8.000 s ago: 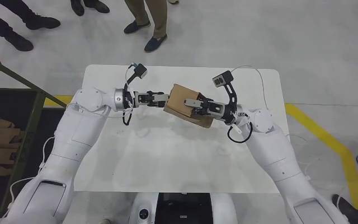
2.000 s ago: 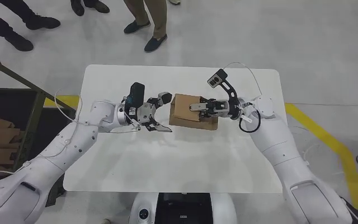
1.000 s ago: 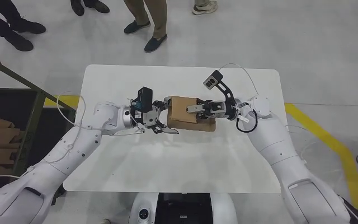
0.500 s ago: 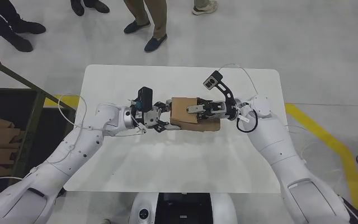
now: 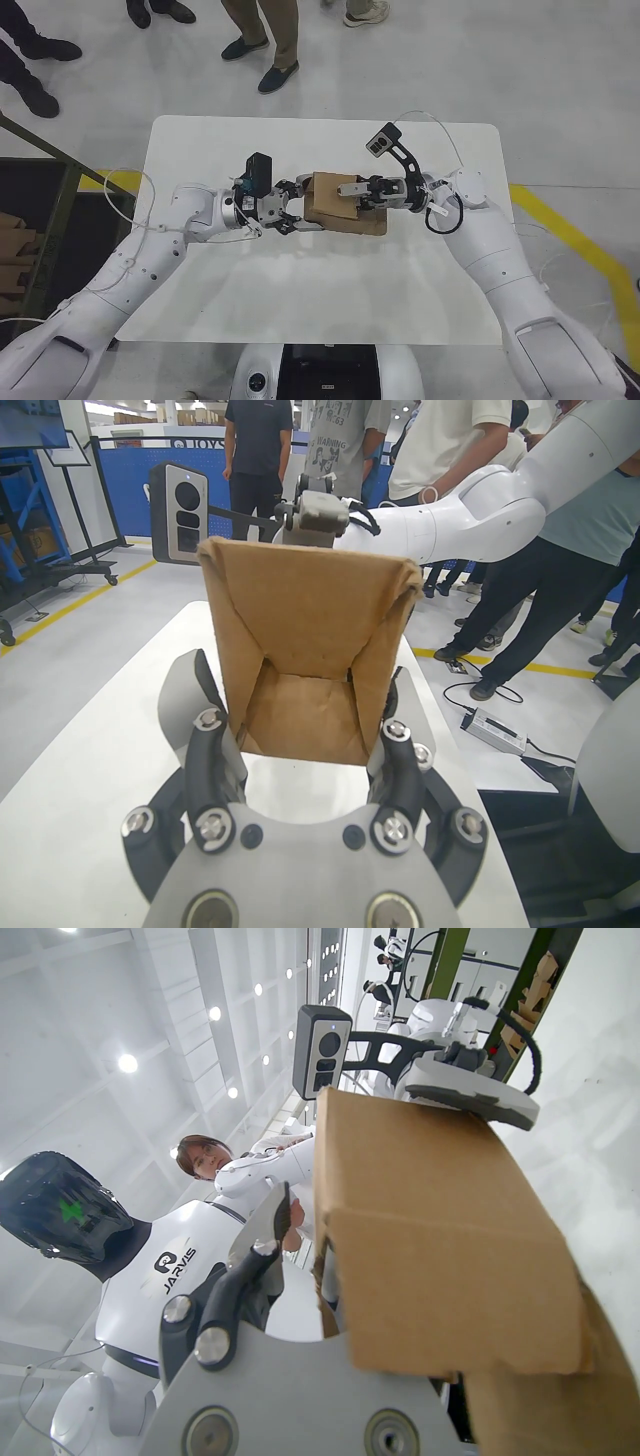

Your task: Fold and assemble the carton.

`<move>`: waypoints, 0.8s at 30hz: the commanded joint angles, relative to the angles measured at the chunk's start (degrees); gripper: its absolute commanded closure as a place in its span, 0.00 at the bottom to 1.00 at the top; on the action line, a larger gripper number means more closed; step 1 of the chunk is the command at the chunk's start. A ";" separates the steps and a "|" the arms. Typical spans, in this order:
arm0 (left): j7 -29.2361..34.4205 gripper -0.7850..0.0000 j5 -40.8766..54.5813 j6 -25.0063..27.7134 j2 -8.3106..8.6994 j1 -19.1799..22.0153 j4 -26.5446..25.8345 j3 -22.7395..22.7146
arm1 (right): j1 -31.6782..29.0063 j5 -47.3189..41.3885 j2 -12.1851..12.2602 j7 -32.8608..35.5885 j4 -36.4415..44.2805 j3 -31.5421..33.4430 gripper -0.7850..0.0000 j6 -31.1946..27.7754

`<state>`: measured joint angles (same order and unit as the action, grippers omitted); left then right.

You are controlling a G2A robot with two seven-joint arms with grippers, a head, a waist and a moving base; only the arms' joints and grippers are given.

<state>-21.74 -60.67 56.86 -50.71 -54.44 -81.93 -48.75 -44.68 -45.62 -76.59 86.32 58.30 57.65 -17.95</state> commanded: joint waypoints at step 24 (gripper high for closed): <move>-5.37 0.49 -3.47 1.14 -0.75 -3.52 0.11 -5.56 | -1.33 -0.73 0.75 -0.39 1.77 3.40 0.59 -0.20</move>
<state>-26.97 -64.02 58.01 -51.45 -57.85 -81.77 -54.13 -45.89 -46.24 -75.91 86.04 60.08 60.78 -18.16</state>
